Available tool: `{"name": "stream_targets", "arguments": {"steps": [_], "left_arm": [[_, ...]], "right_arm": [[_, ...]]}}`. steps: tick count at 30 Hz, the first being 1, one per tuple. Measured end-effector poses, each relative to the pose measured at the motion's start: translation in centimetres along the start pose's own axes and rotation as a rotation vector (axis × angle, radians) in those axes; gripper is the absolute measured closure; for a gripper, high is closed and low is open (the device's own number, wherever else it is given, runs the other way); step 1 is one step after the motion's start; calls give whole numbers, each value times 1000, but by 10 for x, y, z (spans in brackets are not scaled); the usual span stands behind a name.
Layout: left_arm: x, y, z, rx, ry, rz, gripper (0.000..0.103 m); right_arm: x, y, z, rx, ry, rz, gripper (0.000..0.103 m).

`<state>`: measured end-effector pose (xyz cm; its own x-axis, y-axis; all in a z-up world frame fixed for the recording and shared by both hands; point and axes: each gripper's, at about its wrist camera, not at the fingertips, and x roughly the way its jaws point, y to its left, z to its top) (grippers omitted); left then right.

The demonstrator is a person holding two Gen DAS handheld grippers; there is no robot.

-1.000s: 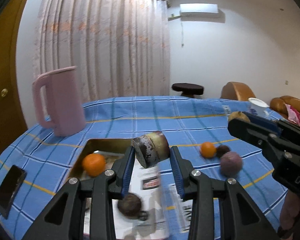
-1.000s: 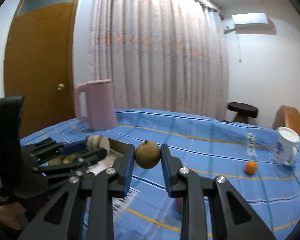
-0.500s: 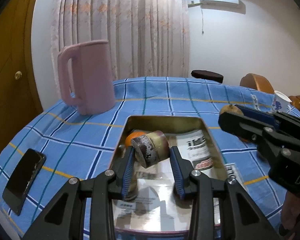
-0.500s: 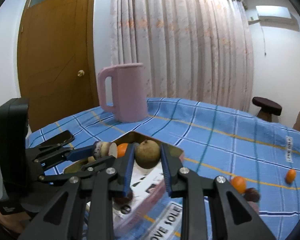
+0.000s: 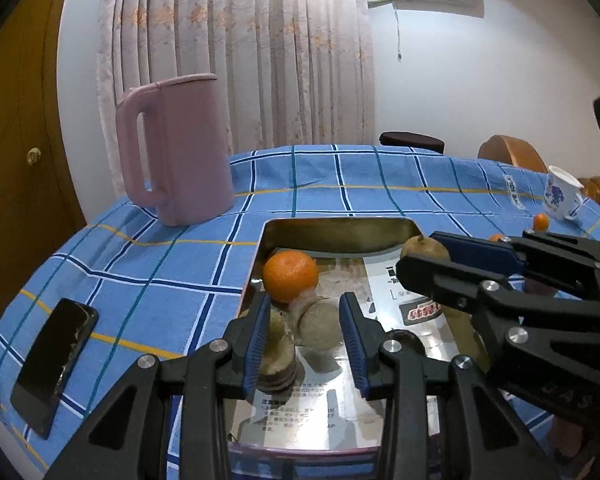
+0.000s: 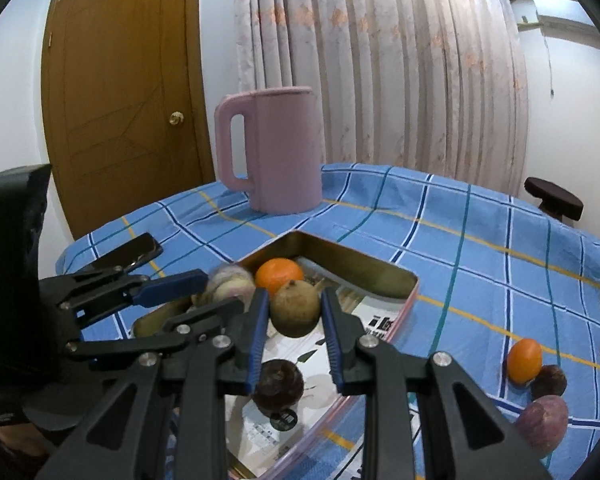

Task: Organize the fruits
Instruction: 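Release the striped roll into the tin with the left tool while the right tool drops the brown fruit in, then grasp the purple round fruit with the right tool while the left tool grasps an orange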

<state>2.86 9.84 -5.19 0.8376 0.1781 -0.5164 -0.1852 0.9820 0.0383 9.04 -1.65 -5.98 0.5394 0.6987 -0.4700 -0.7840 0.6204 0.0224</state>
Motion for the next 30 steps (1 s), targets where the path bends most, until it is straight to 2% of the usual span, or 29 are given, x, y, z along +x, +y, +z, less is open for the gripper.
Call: {"name": "stream_targets", "arguments": {"steps": [4, 8, 10, 12, 14, 15, 16, 17, 23, 27, 30], "left_arm": [[0, -4, -3, 53, -3, -22, 65], [1, -8, -4, 86, -6, -1, 64], [1, -11, -5, 91, -4, -4, 58], [0, -13, -6, 105, -8, 33, 46], [0, -9, -7, 76, -4, 17, 36], [-1, -7, -8, 62, -5, 7, 33], [-2, -6, -7, 52, -8, 14, 33], [-3, -5, -7, 52, -7, 25, 33], [-17, -8, 3, 11, -51, 17, 33], [-21, -20, 8, -7, -59, -6, 33], [-23, -36, 12, 0, -63, -48, 33]], "right_arm": [[8, 1, 0, 2, 30, 13, 73], [13, 4, -2, 13, 52, 50, 73], [13, 5, -2, 12, 54, 48, 73], [12, 7, -2, -4, 59, 31, 72], [8, 7, -2, -4, 43, 26, 55], [6, 7, -2, 6, 35, 38, 33], [3, 6, -2, 14, 25, 44, 28], [-1, 5, -2, 15, 16, 41, 29], [-35, -15, -7, 17, 0, -104, 29], [-68, -66, -25, 131, 20, -263, 29], [-79, -103, -40, 205, 68, -374, 29]]}}
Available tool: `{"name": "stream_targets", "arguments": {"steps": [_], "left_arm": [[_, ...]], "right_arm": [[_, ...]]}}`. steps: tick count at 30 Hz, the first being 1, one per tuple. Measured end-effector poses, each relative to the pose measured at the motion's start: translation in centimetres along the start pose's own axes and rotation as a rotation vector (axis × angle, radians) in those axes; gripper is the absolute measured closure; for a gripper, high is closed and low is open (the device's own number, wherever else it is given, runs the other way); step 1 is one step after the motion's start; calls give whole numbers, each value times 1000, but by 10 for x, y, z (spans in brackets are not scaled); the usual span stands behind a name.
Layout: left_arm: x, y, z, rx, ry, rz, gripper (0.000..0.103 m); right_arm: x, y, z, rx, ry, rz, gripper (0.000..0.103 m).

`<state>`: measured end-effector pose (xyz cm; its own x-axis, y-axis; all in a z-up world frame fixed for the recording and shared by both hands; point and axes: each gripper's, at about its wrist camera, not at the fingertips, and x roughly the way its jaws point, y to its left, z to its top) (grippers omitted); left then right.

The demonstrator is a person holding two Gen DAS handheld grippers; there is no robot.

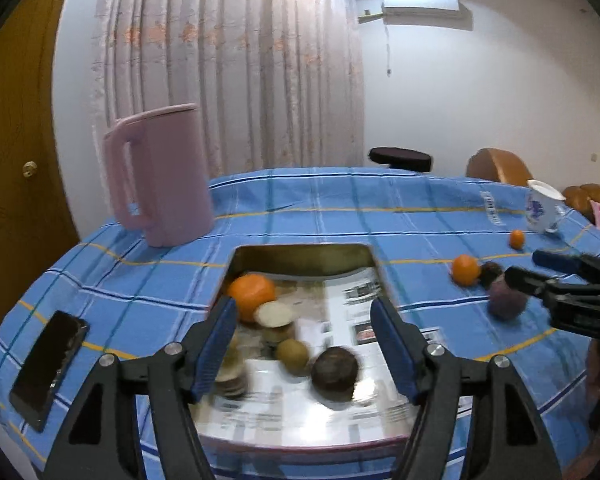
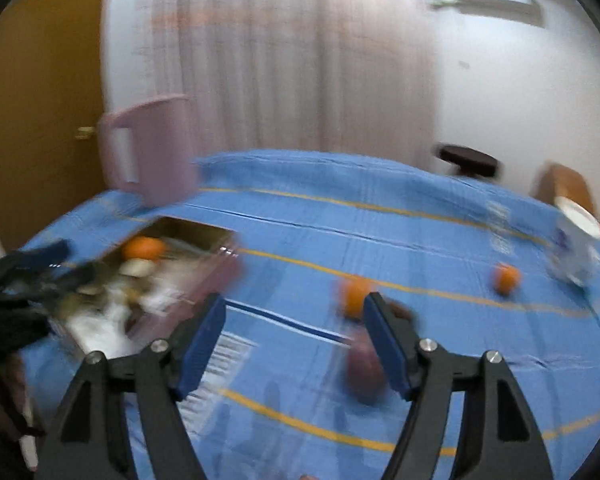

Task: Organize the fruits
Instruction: 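Grasp the purple round fruit with the right tool while the left tool grasps an orange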

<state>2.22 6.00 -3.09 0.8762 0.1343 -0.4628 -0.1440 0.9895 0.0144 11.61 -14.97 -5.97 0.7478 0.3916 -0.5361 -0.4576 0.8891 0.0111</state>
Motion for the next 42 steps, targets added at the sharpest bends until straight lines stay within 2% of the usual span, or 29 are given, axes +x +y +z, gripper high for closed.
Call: {"name": "stream_targets", "arguments": {"steps": [3, 8, 10, 11, 16, 21, 24, 28, 33, 42], "left_arm": [[2, -20, 3, 25, 8, -40, 33], [8, -49, 6, 77, 32, -83, 33], [10, -57, 8, 87, 34, -104, 33], [11, -61, 9, 88, 39, -111, 33], [26, -79, 13, 87, 72, -154, 33], [43, -105, 21, 88, 89, -182, 33], [61, -117, 27, 80, 119, -188, 33], [88, -133, 31, 95, 153, -169, 33], [118, -143, 34, 85, 207, -187, 33], [145, -148, 38, 41, 255, -210, 33]], "right_arm": [[9, -21, -5, 56, 59, 1, 29], [30, -22, -7, 45, 142, 26, 30], [36, -20, -10, 36, 176, 23, 48], [38, -22, -10, 37, 188, 21, 53], [28, -28, -17, 50, 163, 32, 53], [15, -52, -12, 88, 94, -72, 53], [17, -64, -10, 110, 86, -100, 53], [19, -76, -9, 139, 88, -110, 53], [23, -86, -6, 160, 88, -112, 53], [27, -95, -4, 177, 94, -110, 53]]}}
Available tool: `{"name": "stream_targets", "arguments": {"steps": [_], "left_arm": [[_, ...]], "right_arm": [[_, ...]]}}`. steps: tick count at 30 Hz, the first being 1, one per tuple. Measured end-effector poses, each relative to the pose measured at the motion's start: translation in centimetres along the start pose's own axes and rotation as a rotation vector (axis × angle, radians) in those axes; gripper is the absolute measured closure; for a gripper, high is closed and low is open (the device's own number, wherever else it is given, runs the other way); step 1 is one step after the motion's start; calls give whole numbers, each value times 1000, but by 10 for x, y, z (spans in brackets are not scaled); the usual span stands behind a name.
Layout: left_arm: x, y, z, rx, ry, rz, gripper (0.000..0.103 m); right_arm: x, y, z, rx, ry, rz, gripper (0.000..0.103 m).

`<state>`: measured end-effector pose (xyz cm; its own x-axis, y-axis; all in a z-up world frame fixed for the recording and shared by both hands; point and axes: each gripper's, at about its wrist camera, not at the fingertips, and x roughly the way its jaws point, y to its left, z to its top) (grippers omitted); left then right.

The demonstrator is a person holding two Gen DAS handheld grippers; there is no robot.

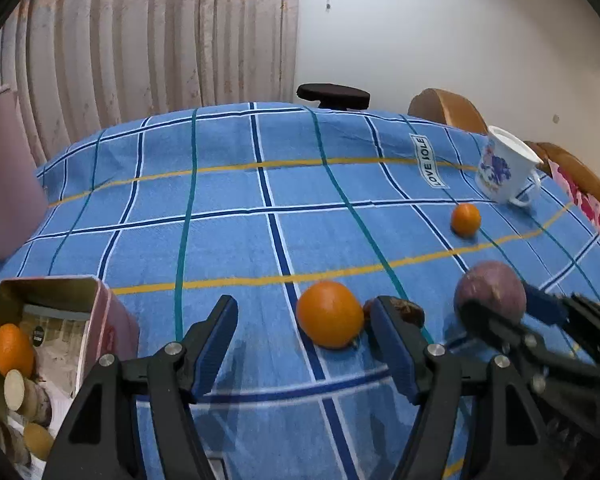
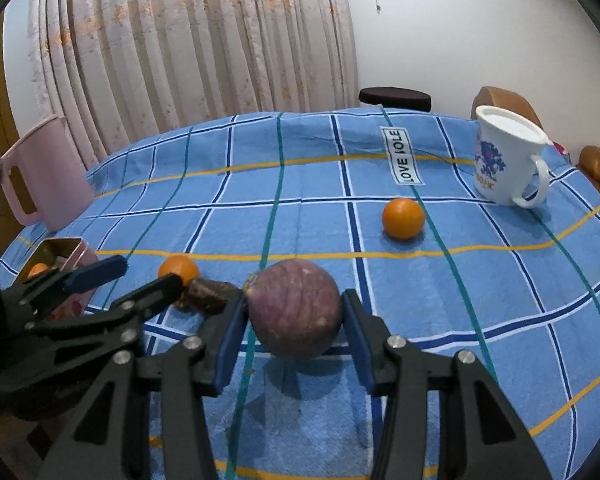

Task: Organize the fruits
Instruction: 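Grasp the purple round fruit with the right tool while the left tool grasps an orange, then lift the orange with the left tool while the right tool lifts the purple fruit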

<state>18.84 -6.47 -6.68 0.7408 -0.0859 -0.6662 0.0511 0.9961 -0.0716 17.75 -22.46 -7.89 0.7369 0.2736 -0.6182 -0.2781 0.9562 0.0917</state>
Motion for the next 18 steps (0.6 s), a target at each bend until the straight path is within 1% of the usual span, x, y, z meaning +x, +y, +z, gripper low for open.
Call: {"name": "stream_targets", "arguments": {"steps": [2, 4, 5, 6, 8, 11, 13, 15, 18], "left_arm": [[5, 2, 2, -1, 13, 11, 34], [10, 5, 3, -24, 39, -19, 36], [10, 7, 3, -37, 43, -26, 37], [8, 6, 2, -33, 34, -15, 37], [8, 1, 2, -1, 28, 2, 37], [13, -10, 1, 62, 48, -5, 37], [18, -12, 2, 58, 69, -31, 44], [21, -12, 2, 47, 86, -60, 66], [20, -10, 0, 42, 88, -65, 66]], "right_arm": [[-1, 3, 0, -15, -6, -6, 53], [0, 3, 0, -15, -6, -8, 53], [0, 2, 0, -13, -5, -8, 53], [0, 2, 0, -9, -5, -6, 53], [-1, 2, 0, -8, -10, -7, 53], [0, 5, 0, -25, -6, -15, 53], [2, 4, 0, -23, 3, -20, 53], [5, 0, 1, -6, 18, 1, 53], [4, -1, 1, 2, 13, 5, 53]]}}
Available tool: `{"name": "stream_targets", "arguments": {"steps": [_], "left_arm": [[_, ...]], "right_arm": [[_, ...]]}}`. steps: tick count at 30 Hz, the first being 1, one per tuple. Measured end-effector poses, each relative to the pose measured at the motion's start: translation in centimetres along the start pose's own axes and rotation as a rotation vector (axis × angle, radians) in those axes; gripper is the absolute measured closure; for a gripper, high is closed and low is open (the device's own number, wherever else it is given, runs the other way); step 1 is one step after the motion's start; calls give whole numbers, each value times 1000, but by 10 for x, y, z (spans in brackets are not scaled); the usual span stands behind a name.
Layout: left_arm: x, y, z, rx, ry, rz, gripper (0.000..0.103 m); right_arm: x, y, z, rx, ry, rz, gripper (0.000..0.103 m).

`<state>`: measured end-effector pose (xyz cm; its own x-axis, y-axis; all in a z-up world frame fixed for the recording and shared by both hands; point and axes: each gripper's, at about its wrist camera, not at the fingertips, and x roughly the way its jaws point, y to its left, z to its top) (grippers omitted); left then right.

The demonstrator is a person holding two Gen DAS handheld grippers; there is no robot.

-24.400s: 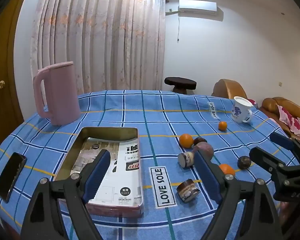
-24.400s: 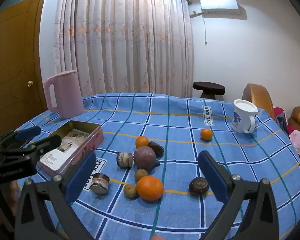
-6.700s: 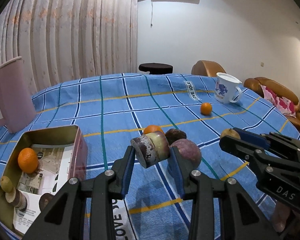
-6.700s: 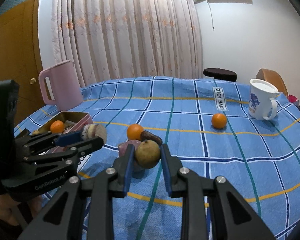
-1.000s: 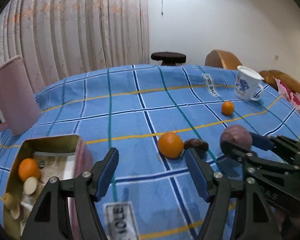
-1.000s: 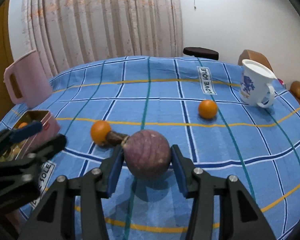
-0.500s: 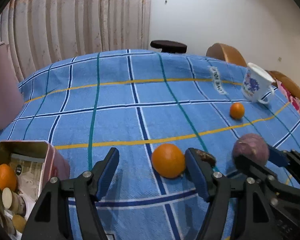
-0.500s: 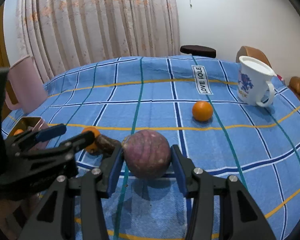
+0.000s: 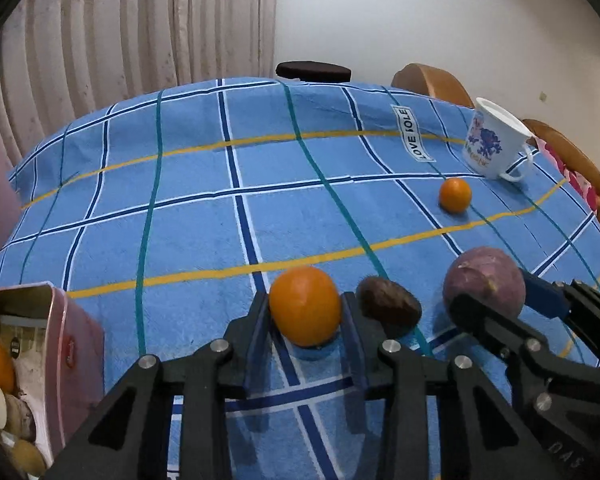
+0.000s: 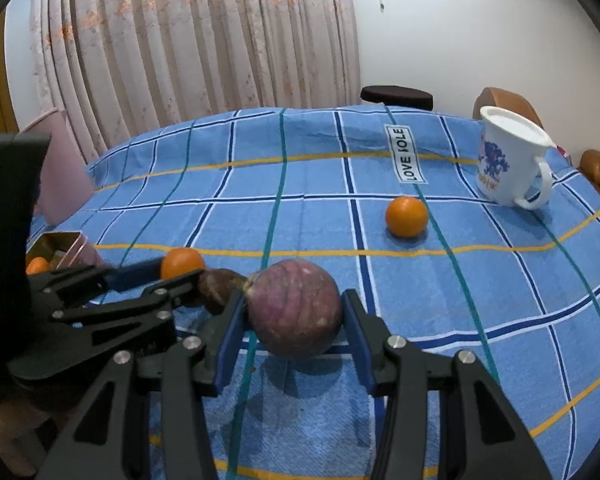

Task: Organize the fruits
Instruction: 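Lift the orange with the left tool while the right tool lifts the purple fruit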

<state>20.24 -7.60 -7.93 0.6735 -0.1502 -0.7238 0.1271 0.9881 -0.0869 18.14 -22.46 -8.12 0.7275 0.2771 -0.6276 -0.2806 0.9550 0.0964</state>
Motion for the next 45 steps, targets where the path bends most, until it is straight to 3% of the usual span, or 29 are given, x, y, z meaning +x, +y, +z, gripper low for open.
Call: {"name": "stream_targets", "arguments": {"steps": [8, 19, 45], "left_arm": [[-20, 15, -7, -73, -75, 1, 66], [-50, 6, -15, -35, -215, 40, 66], [-80, -2, -30, -3, -354, 107, 66]], "right_arm": [[-8, 0, -1, 5, -39, 15, 53], [-25, 8, -3, -31, -126, 49, 53], [-47, 15, -8, -72, -241, 56, 53]]}}
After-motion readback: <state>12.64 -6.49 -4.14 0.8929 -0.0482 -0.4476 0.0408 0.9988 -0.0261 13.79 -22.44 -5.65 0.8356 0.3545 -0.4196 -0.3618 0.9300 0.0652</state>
